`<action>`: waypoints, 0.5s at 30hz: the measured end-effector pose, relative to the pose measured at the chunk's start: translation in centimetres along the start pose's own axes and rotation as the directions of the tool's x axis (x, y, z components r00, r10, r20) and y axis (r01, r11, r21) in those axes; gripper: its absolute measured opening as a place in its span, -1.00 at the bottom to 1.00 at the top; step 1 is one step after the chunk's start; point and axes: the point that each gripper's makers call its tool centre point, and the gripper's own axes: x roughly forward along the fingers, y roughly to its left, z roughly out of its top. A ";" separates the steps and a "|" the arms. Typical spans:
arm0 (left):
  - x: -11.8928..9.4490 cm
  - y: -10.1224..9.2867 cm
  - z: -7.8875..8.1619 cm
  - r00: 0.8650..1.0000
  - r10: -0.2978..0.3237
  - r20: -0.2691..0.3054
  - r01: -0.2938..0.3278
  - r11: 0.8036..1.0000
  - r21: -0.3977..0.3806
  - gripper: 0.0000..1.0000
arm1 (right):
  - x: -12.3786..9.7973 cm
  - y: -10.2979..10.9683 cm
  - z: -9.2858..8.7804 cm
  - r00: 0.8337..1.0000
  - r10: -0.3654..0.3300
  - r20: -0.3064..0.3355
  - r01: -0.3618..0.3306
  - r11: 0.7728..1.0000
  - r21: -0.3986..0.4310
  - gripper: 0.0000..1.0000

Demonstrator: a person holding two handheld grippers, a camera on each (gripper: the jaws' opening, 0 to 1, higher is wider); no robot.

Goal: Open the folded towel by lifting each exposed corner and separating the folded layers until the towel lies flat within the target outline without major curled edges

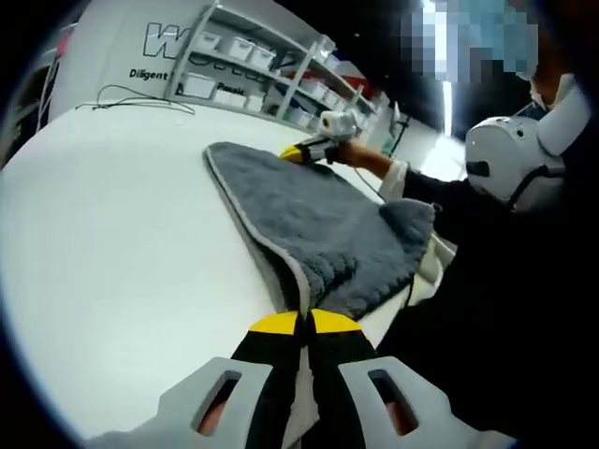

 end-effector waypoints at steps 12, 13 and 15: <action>-0.1 1.9 0.9 0.999 0.033 -0.027 -0.032 0.999 0.019 -0.95 | -0.9 -0.6 -0.5 1.000 -0.018 0.011 0.017 0.999 0.049 -1.00; -0.1 2.1 1.0 0.999 0.037 -0.028 -0.037 0.999 0.017 -0.95 | -1.0 -0.6 -0.6 1.000 -0.020 0.011 0.020 0.999 0.051 -1.00; 0.0 2.6 1.3 0.999 0.046 -0.029 -0.046 0.999 0.008 -0.95 | -1.3 -0.6 -0.8 1.000 -0.026 0.012 0.025 0.998 0.055 -1.00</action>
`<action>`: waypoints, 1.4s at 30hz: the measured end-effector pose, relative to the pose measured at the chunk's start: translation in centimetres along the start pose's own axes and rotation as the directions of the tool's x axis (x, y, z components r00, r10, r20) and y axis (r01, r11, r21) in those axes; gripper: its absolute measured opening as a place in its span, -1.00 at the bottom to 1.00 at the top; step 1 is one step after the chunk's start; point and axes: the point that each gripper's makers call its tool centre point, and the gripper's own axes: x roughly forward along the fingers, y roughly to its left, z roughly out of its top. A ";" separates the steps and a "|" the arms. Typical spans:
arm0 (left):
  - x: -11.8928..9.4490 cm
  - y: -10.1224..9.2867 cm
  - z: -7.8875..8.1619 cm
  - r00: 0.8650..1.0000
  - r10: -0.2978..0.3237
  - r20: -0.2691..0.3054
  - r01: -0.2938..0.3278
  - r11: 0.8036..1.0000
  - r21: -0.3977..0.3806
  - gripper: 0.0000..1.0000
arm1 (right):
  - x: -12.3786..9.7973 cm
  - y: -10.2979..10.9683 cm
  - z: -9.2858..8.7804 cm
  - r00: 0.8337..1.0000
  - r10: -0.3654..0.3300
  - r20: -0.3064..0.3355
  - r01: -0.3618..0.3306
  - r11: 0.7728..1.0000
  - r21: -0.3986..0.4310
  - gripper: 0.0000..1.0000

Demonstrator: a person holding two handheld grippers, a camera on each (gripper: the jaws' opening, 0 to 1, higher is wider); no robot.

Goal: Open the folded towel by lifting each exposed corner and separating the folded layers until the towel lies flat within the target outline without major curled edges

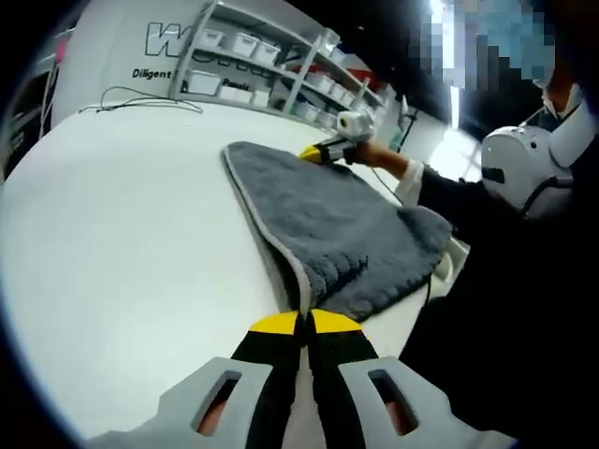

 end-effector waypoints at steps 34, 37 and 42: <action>0.6 5.4 2.9 0.998 0.054 -0.027 -0.053 0.998 0.034 -0.95 | -3.7 -0.3 -2.5 0.996 -0.093 -0.009 0.094 0.994 0.058 -1.00; 0.8 5.9 3.3 0.998 0.061 -0.031 -0.060 0.997 0.043 -0.95 | -3.9 -0.3 -2.7 0.995 -0.103 -0.009 0.104 0.993 0.060 -1.00; 1.2 6.6 4.0 0.997 0.068 -0.035 -0.066 0.997 0.049 -0.95 | -4.3 -0.3 -2.9 0.993 -0.121 -0.003 0.120 0.990 0.071 -1.00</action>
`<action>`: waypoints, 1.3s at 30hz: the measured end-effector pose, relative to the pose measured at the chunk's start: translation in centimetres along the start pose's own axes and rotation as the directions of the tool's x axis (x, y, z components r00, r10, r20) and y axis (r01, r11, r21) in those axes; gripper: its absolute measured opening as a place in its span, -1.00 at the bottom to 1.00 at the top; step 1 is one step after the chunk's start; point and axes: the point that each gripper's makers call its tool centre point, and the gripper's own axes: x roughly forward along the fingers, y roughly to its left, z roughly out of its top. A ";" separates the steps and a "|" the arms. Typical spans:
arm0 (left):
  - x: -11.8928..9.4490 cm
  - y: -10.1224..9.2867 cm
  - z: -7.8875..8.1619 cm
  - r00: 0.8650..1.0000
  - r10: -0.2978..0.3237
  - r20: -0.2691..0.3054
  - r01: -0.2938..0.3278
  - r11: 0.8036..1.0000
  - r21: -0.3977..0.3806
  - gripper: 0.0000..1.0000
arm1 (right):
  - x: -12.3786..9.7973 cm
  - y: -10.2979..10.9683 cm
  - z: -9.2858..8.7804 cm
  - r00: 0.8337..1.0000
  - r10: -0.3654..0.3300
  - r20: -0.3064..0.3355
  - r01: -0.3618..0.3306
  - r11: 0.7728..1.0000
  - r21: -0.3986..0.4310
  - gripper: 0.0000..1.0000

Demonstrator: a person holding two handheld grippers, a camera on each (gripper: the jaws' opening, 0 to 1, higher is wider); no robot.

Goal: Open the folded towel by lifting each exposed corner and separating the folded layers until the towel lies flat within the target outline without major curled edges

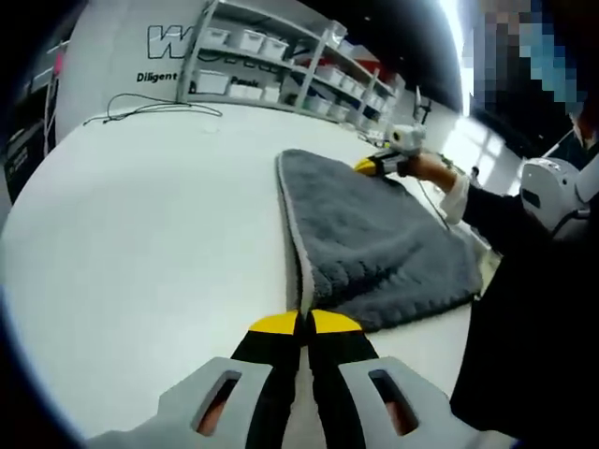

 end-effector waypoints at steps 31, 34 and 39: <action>3.0 3.8 3.7 0.998 -0.003 -0.065 0.011 0.992 0.126 -0.94 | -3.0 0.0 -1.8 0.996 -0.084 -0.001 0.084 0.996 0.042 -1.00; 3.2 4.4 4.3 0.998 0.003 -0.067 0.006 0.991 0.135 -0.94 | -3.2 0.0 -1.9 0.996 -0.090 -0.001 0.090 0.995 0.044 -1.00; 3.8 5.0 4.9 0.998 0.006 -0.069 0.005 0.989 0.150 -0.93 | -3.7 0.2 -2.2 0.995 -0.099 -0.003 0.099 0.994 0.048 -1.00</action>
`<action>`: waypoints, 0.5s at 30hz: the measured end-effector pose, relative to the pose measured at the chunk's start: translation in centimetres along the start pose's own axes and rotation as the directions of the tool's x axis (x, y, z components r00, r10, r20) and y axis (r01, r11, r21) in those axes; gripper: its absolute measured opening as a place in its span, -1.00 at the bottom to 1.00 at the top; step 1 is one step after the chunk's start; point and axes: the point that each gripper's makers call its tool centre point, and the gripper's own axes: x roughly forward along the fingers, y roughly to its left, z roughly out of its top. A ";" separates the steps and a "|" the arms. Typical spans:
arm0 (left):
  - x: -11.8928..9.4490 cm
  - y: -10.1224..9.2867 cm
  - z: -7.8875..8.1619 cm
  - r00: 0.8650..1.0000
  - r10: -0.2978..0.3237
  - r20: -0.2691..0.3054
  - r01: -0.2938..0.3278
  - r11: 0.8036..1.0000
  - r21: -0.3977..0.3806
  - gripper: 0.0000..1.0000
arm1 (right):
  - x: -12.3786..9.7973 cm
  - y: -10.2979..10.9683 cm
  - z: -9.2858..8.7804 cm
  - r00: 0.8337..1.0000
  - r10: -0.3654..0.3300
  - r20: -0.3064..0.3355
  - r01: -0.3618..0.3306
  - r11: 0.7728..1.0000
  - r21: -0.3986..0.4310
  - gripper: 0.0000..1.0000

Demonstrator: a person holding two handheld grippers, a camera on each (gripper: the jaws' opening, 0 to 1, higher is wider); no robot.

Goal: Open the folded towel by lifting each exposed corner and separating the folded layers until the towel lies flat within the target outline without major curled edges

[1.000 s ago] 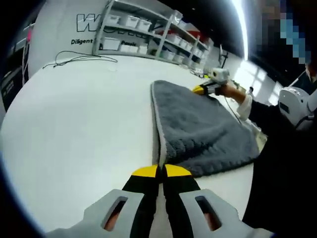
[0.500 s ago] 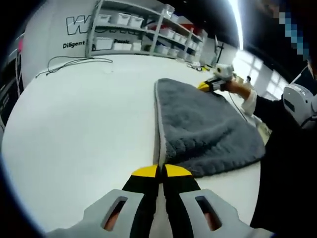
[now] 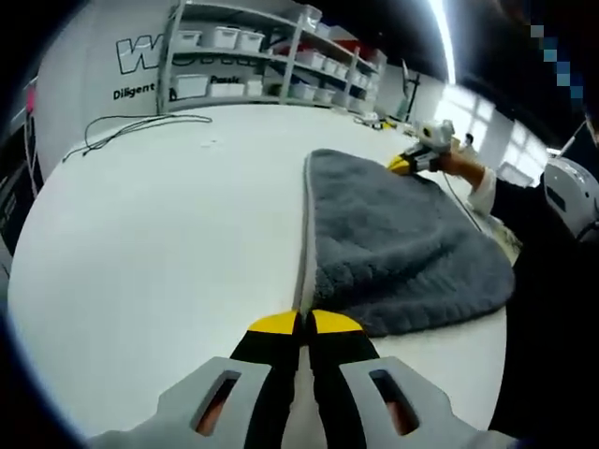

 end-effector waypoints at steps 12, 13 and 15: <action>1.4 1.7 1.5 1.000 -0.001 -0.008 0.001 1.000 0.030 -0.93 | -1.1 0.1 -0.7 0.999 -0.037 -0.006 0.037 0.999 0.030 -1.00; 1.5 1.8 1.6 1.000 -0.002 -0.009 0.002 1.000 0.031 -0.93 | -1.2 0.1 -0.7 0.999 -0.039 -0.006 0.040 0.999 0.032 -1.00; 1.8 2.2 2.0 1.000 -0.002 -0.013 0.002 0.999 0.037 -0.93 | -1.4 0.2 -0.9 0.999 -0.048 -0.004 0.048 0.998 0.040 -1.00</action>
